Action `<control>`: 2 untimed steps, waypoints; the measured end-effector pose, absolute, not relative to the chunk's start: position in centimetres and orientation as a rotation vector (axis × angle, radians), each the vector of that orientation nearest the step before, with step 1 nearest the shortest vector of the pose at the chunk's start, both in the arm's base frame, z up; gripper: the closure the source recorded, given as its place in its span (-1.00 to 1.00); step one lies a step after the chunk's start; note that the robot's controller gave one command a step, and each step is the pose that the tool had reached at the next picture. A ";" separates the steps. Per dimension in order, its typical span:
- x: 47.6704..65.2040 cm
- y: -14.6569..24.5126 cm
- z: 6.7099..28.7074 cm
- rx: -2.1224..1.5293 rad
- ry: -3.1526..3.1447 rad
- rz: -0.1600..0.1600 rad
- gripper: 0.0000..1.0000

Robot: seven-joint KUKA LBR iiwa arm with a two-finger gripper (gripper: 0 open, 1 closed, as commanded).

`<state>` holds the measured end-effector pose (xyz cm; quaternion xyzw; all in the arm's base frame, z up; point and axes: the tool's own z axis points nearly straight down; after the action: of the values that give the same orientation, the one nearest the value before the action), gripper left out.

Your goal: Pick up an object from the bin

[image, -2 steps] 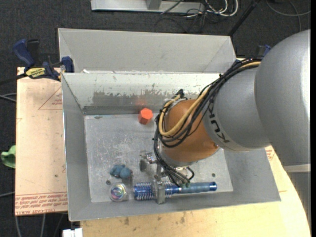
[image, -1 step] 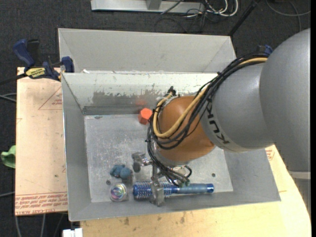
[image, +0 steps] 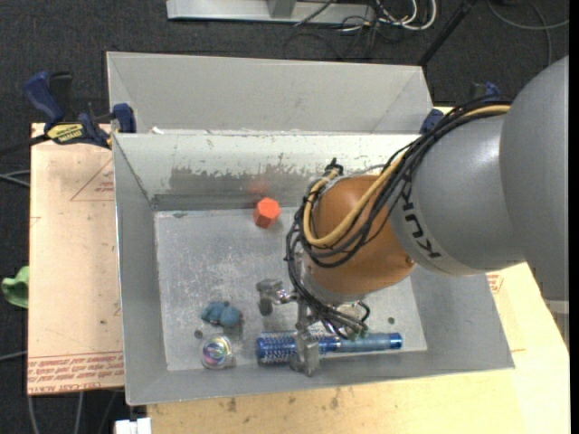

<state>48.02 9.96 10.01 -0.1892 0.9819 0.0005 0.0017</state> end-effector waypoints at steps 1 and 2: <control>48.6 8.2 7.4 -0.816 3.005 0.000 -1.00; 48.9 8.3 7.5 -0.815 3.022 0.001 -1.00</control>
Offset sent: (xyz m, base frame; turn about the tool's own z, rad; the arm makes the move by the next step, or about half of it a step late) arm -0.0023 -0.0189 -0.0301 -0.1530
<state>48.91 8.32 7.52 -0.2605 0.9654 0.0002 0.0059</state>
